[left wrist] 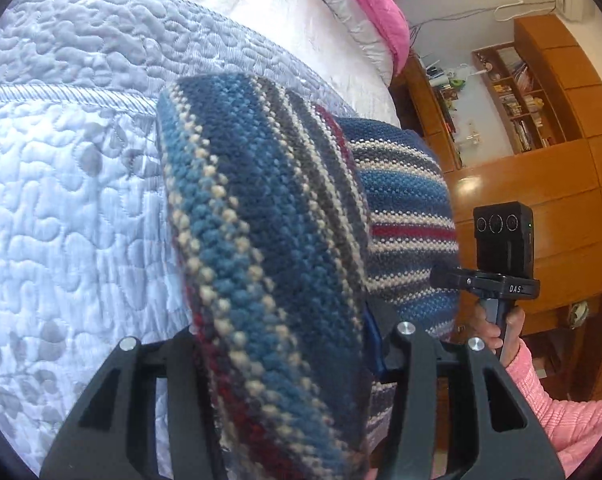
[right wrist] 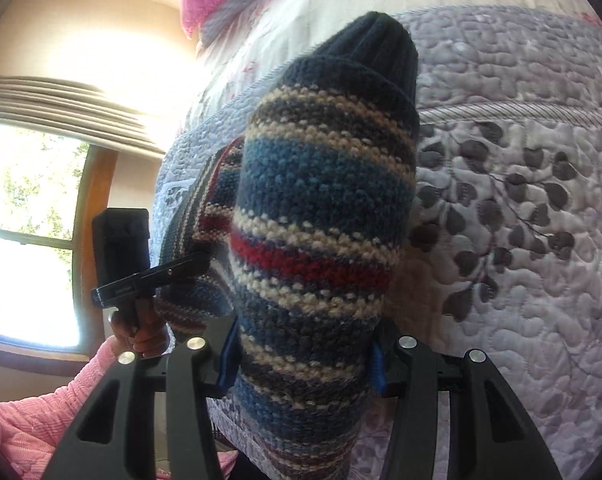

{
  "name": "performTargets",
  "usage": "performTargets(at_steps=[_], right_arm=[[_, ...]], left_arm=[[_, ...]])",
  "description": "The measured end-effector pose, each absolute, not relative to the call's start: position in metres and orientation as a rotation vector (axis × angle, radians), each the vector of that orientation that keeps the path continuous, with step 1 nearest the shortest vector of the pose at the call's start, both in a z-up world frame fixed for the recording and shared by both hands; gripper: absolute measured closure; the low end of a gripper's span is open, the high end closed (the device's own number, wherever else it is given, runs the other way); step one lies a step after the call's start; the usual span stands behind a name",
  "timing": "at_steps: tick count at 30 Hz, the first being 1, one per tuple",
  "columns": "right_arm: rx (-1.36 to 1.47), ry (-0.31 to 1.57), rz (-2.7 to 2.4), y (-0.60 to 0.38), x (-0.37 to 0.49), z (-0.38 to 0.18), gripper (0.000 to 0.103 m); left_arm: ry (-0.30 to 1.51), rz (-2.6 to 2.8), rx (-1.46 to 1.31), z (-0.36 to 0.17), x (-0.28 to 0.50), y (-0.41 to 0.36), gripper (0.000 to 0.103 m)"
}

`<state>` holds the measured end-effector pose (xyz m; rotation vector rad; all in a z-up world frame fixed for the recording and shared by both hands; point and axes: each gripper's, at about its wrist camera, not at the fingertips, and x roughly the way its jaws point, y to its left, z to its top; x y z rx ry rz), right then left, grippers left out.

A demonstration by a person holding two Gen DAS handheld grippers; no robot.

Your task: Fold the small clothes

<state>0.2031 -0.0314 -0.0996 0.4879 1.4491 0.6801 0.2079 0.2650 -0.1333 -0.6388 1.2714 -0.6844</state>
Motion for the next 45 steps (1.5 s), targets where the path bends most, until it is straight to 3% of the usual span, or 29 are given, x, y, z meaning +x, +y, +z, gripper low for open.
performTargets(at_steps=[5, 9, 16, 22, 26, 27, 30, 31, 32, 38, 45], right_arm=[[0.542, 1.544, 0.608, -0.063, 0.219, -0.163, 0.052], [0.538, 1.523, 0.603, -0.062, 0.214, -0.174, 0.045], [0.498, 1.47, 0.527, -0.06, 0.175, -0.144, 0.022], [0.498, 1.498, 0.56, -0.063, 0.122, -0.149, 0.022], [0.532, 1.53, 0.555, -0.057, 0.105, -0.165, 0.022], [0.532, 1.544, 0.555, -0.055, 0.103, -0.17, 0.026], [0.503, 1.566, 0.562, -0.058, 0.099, -0.173, 0.055], [0.487, 1.562, 0.564, -0.058, 0.098, -0.17, 0.07], [0.499, 1.555, 0.579, -0.058, 0.097, -0.166, 0.076], [0.489, 1.513, 0.588, -0.075, 0.102, -0.132, 0.08], [0.465, 1.6, 0.494, -0.054, 0.104, -0.174, 0.079]], left_arm=[[1.307, -0.591, -0.614, -0.176, 0.215, 0.254, 0.058], [1.315, -0.55, -0.621, -0.188, 0.211, 0.259, 0.054], [1.331, -0.439, -0.535, -0.143, 0.194, 0.258, 0.031], [1.307, -0.432, -0.36, -0.121, 0.136, 0.251, 0.027], [1.345, -0.403, -0.321, -0.139, 0.111, 0.244, 0.028], [1.365, -0.386, -0.327, -0.146, 0.108, 0.244, 0.03], [1.399, -0.334, -0.338, -0.161, 0.104, 0.25, 0.035], [1.4, -0.328, -0.35, -0.162, 0.103, 0.252, 0.036], [1.402, -0.324, -0.365, -0.161, 0.103, 0.255, 0.037], [1.386, -0.343, -0.347, -0.145, 0.094, 0.251, 0.042], [1.426, -0.312, -0.324, -0.17, 0.088, 0.235, 0.033]])
